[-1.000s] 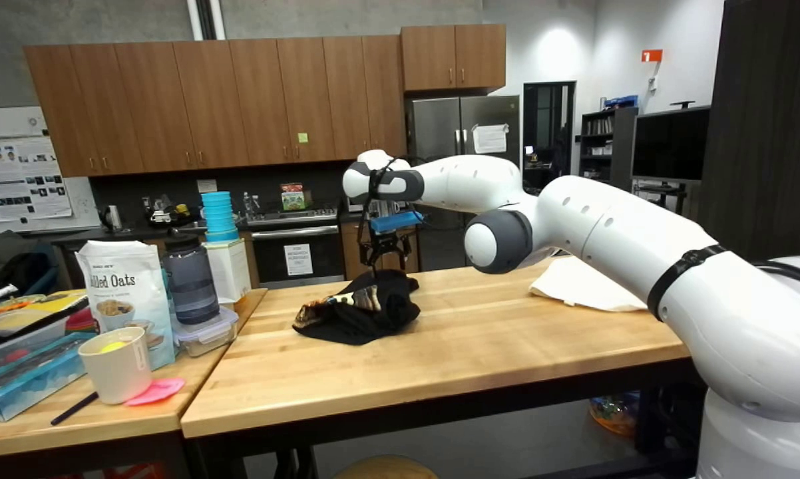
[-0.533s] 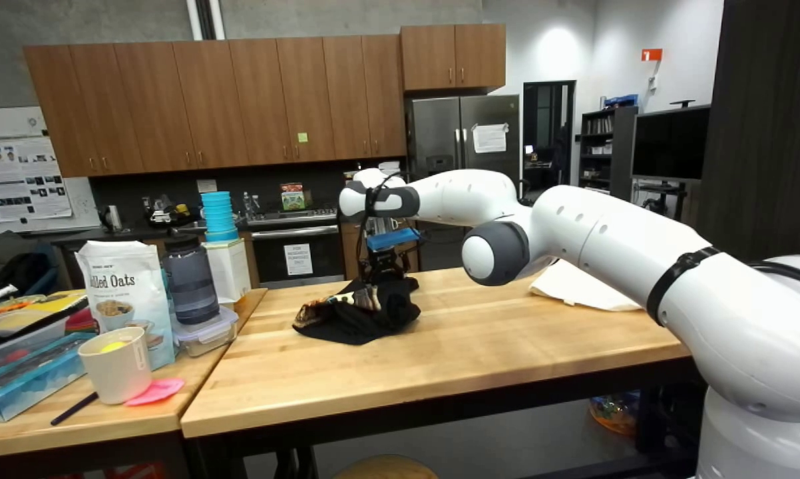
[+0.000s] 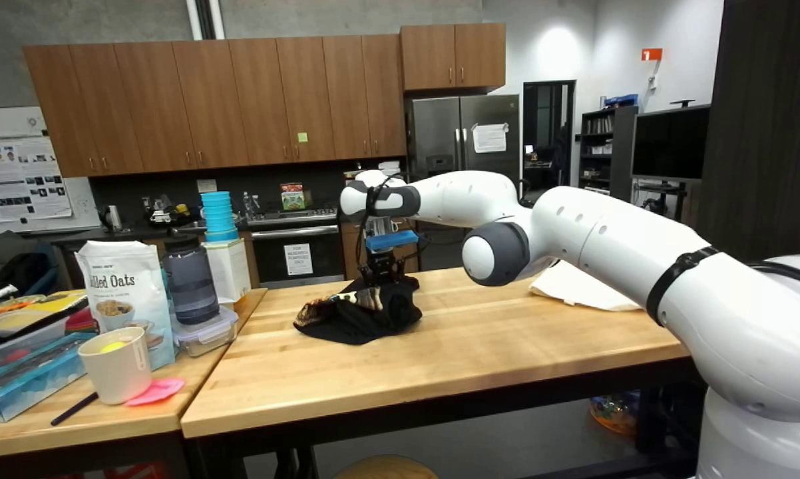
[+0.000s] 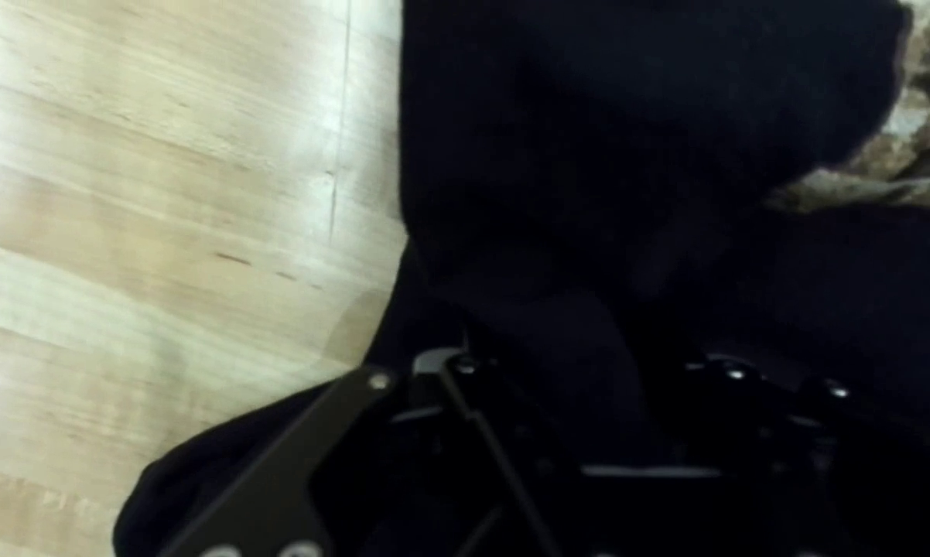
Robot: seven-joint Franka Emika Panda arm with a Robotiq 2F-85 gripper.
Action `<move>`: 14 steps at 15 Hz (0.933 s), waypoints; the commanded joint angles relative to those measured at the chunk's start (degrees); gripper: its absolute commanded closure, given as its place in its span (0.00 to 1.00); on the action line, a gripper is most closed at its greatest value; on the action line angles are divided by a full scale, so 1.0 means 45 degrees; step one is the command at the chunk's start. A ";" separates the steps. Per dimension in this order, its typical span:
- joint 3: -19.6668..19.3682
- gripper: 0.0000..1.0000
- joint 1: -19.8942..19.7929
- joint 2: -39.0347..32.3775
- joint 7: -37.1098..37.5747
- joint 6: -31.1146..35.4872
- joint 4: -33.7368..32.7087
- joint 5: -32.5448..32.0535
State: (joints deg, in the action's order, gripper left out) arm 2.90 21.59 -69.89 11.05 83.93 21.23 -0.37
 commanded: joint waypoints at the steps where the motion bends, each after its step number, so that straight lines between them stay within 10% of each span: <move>1: 0.0343 0.82 -0.0316 0.0189 0.0042 0.0088 0.0152 0.0520; 4: 0.0379 0.99 -0.0511 0.0429 0.0073 0.0222 0.0007 0.0673; 14: 0.0452 0.96 -0.0850 0.2092 -0.1776 0.0775 -0.0165 0.0528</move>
State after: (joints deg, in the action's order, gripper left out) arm 4.11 18.21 -63.15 6.92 87.87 20.08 1.47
